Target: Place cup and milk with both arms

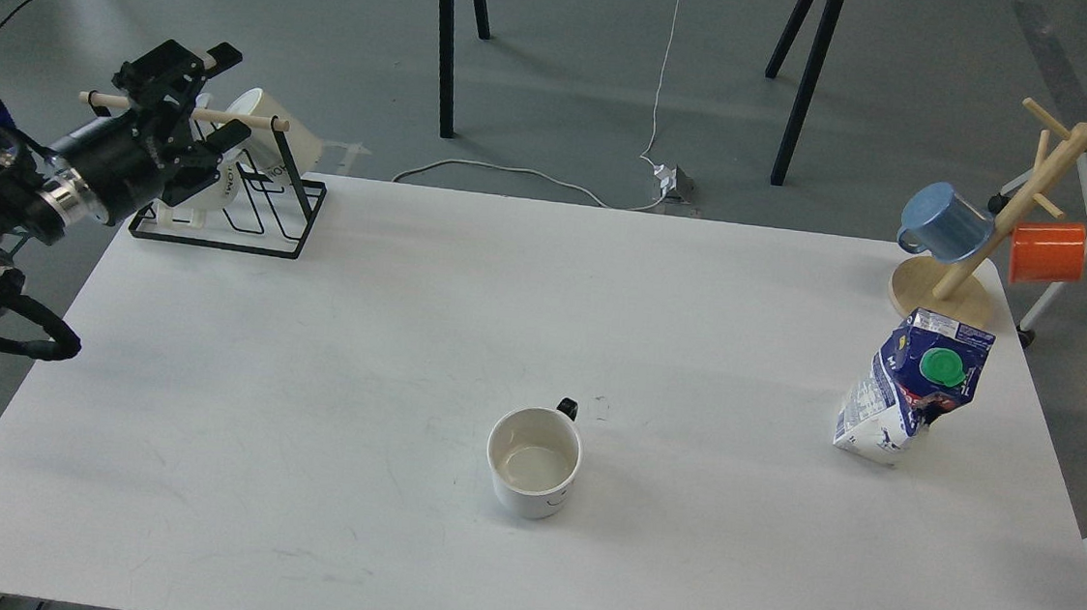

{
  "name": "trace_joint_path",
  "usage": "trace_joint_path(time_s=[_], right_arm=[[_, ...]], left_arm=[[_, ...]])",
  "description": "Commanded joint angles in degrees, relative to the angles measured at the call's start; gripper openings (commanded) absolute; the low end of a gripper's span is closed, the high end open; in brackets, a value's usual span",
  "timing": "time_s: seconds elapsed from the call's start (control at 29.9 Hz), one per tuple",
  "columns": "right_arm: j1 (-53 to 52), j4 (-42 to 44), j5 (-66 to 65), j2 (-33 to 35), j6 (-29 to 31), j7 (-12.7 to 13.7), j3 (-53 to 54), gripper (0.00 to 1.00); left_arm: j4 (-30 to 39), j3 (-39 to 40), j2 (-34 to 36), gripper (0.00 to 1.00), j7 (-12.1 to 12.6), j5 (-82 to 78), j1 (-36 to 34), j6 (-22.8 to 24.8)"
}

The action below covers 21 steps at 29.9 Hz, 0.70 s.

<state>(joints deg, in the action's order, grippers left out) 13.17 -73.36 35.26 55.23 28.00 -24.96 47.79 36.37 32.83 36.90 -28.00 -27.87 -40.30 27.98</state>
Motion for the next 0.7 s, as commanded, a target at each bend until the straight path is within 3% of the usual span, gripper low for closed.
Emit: trace_joint_path(time_s=[0.0,0.2,0.67], right_arm=[[7.0,-3.4,-2.0,-6.3,0.0,0.5,-0.3,0.97],[6.9,-3.4,-6.0,-14.0,0.0,0.4,-3.1,0.97],[-6.8,-0.3,-5.6,-20.2,0.0,0.2,-3.1,0.97]], left_arm=[[-0.7,0.0,1.1,0.99,0.0,6.5,0.6,0.0],[-0.7,-0.6,0.9,0.99,0.0,6.3,1.7,0.0],[-0.3,-1.7,0.7,0.99,0.0,4.1,5.0,0.0]])
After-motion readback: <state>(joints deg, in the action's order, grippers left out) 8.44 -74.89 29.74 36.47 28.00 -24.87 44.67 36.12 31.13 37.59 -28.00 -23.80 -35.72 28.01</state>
